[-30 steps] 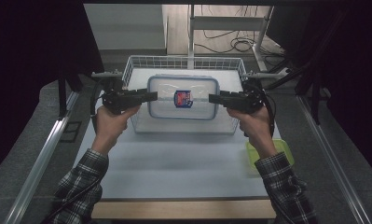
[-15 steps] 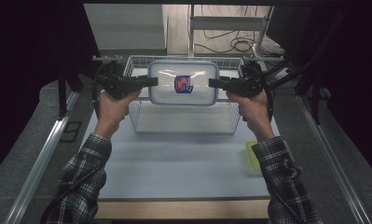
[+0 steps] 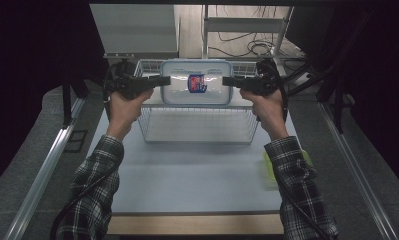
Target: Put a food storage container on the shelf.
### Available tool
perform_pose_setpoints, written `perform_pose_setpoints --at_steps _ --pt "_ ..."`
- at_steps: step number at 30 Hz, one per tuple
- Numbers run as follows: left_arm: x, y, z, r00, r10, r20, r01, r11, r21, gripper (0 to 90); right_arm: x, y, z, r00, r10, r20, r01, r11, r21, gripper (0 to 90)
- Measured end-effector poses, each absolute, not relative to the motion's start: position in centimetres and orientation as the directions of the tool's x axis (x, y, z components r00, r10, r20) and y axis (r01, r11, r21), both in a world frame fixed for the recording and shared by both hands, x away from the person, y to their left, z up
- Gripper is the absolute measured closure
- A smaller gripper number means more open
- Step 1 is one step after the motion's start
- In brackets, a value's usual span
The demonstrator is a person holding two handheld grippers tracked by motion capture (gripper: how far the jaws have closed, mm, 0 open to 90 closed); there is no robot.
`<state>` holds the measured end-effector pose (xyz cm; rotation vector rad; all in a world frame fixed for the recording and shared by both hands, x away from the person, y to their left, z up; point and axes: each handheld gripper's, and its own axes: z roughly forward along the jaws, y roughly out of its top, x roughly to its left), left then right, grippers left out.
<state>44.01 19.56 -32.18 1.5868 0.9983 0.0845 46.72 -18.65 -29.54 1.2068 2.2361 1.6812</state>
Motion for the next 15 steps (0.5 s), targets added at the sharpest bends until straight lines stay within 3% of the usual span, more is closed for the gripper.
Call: perform_pose_setpoints --at_steps 15 --pt "44.3 18.57 -32.37 0.605 0.7 -0.379 0.517 0.016 0.856 48.6 47.23 -18.34 -30.03 -0.666 0.659 0.35 0.527 0.083 0.846 44.8"
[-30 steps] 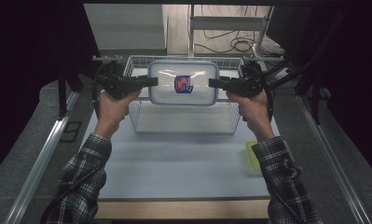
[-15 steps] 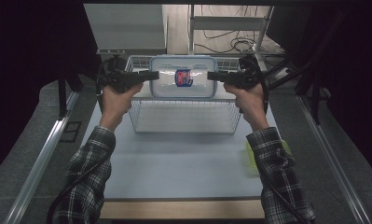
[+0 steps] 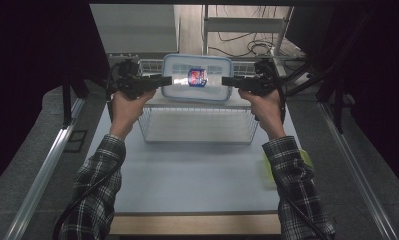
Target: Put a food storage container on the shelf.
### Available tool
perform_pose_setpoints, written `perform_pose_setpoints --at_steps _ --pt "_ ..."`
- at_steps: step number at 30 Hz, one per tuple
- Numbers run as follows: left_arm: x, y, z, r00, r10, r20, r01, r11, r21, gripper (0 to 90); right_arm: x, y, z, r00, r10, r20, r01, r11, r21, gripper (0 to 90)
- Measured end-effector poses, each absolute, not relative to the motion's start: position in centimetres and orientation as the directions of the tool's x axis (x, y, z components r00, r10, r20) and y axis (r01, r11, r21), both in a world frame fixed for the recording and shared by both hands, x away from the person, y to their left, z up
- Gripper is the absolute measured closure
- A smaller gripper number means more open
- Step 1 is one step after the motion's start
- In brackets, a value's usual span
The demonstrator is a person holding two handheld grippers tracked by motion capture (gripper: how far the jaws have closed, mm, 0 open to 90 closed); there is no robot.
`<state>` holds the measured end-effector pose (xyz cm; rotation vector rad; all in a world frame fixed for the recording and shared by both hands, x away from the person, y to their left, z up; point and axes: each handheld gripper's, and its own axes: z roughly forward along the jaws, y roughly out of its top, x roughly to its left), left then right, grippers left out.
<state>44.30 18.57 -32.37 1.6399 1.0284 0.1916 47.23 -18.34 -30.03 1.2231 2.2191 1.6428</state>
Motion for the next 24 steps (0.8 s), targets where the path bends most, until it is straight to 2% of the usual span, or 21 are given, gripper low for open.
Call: perform_pose_setpoints --at_steps 8,11,15,24 --pt "44.56 18.18 -32.94 0.597 0.71 -0.374 0.537 -0.007 0.844 46.6 47.6 -18.27 -30.17 -0.649 0.672 0.357 0.537 0.072 0.841 42.3" --pt "44.59 18.11 -33.18 0.592 0.716 -0.371 0.542 -0.012 0.84 45.6 47.67 -18.17 -30.23 -0.638 0.687 0.348 0.539 0.076 0.839 38.4" --pt "44.72 18.31 -33.31 0.587 0.701 -0.405 0.545 0.027 0.838 46.3 47.72 -18.06 -30.41 -0.635 0.7 0.326 0.536 0.095 0.839 40.8" --pt "44.6 17.93 -32.99 0.582 0.72 -0.379 0.529 0.019 0.848 42.3 47.62 -17.44 -30.45 -0.618 0.733 0.285 0.526 0.116 0.843 39.6"
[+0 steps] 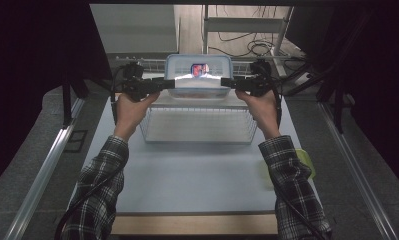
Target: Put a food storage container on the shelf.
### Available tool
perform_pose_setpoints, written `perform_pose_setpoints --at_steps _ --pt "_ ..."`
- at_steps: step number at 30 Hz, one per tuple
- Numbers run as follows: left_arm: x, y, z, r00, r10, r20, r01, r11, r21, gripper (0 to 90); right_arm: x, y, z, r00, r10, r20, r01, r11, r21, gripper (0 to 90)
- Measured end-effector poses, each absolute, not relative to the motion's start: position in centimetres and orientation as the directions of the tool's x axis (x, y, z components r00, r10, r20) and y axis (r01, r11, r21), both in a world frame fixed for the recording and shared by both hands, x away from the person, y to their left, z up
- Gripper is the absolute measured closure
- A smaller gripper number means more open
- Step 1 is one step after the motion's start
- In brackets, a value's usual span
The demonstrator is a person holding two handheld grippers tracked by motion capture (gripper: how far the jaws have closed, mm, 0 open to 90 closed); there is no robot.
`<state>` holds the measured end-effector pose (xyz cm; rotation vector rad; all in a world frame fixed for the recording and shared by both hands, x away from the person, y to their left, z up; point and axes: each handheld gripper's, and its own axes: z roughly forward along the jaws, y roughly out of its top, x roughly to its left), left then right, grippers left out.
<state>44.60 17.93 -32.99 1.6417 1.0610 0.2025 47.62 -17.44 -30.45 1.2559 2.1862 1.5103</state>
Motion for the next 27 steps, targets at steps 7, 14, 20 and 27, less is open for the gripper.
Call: perform_pose_setpoints --at_steps 7,14,20,27 --pt "44.8 17.4 -32.2 0.566 0.757 -0.327 0.513 -0.013 0.858 42.0 47.8 -17.6 -30.1 -0.594 0.755 0.276 0.527 0.106 0.843 43.2" --pt "44.6 17.5 -32.0 0.563 0.773 -0.291 0.494 -0.032 0.869 41.0 47.6 -17.4 -30.1 -0.595 0.766 0.246 0.503 0.115 0.857 42.2" --pt "43.6 17.7 -31.8 0.584 0.766 -0.269 0.465 -0.044 0.884 36.5 46.9 -17.6 -30.1 -0.626 0.745 0.23 0.468 0.123 0.875 35.0" --pt "42.2 17.9 -32.5 0.606 0.761 -0.232 0.439 -0.077 0.895 31.0 45.7 -18.0 -30.3 -0.664 0.719 0.206 0.429 0.141 0.892 26.2"
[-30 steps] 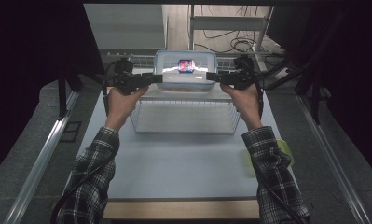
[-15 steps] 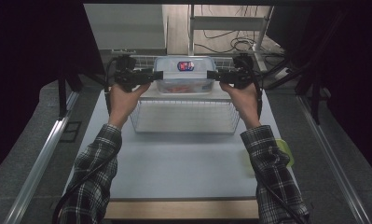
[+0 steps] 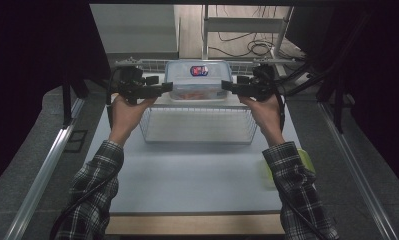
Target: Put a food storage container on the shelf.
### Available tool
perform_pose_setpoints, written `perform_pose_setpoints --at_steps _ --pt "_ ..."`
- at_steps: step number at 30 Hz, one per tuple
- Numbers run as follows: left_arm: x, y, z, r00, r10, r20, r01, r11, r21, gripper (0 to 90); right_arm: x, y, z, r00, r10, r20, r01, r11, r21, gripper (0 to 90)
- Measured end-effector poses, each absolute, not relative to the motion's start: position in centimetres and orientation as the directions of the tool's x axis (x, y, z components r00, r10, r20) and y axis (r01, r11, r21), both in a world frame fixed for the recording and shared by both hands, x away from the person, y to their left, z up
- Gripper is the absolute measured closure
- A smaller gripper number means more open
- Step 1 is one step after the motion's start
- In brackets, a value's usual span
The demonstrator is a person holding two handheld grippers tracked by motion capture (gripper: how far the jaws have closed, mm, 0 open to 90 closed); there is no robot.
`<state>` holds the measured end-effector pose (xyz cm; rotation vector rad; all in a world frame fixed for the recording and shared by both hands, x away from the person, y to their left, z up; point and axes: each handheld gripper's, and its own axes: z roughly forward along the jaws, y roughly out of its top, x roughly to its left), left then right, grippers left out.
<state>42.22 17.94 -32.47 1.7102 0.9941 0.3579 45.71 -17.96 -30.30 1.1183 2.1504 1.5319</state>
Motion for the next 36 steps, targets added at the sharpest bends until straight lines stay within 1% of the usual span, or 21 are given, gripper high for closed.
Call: perform_pose_setpoints --at_steps 4,11,14,17,21,24,32,36 --pt "41.5 18.0 -32.9 0.619 0.751 -0.23 0.434 -0.083 0.897 27.9 44.9 -18.1 -30.7 -0.68 0.711 0.179 0.407 0.164 0.899 21.7" --pt "40.0 17.5 -34.0 0.643 0.746 -0.177 0.427 -0.157 0.89 20.4 43.7 -18.3 -31.6 -0.692 0.707 0.143 0.386 0.196 0.901 15.7" --pt "39.5 17.3 -34.6 0.648 0.739 -0.182 0.439 -0.167 0.883 18.7 43.2 -18.4 -31.9 -0.699 0.701 0.14 0.383 0.202 0.902 13.1" --pt "39.0 17.2 -35.1 0.658 0.731 -0.181 0.44 -0.178 0.88 14.1 42.8 -18.5 -32.3 -0.705 0.697 0.134 0.376 0.207 0.903 10.2" --pt "38.0 16.9 -35.6 0.677 0.715 -0.175 0.435 -0.196 0.879 9.9 42.0 -18.6 -32.8 -0.712 0.694 0.108 0.359 0.228 0.905 8.8" --pt "36.9 16.6 -35.9 0.697 0.696 -0.173 0.425 -0.206 0.882 8.7 41.4 -18.8 -33.2 -0.717 0.692 0.084 0.344 0.246 0.906 8.0" --pt "34.7 16.0 -37.0 0.714 0.69 -0.117 0.385 -0.248 0.889 5.2 39.6 -19.1 -34.2 -0.737 0.675 0.05 0.315 0.276 0.908 5.7" --pt "33.7 15.9 -37.8 0.719 0.688 -0.102 0.374 -0.258 0.891 4.1 38.7 -19.0 -35.1 -0.745 0.666 0.03 0.302 0.298 0.905 5.1"
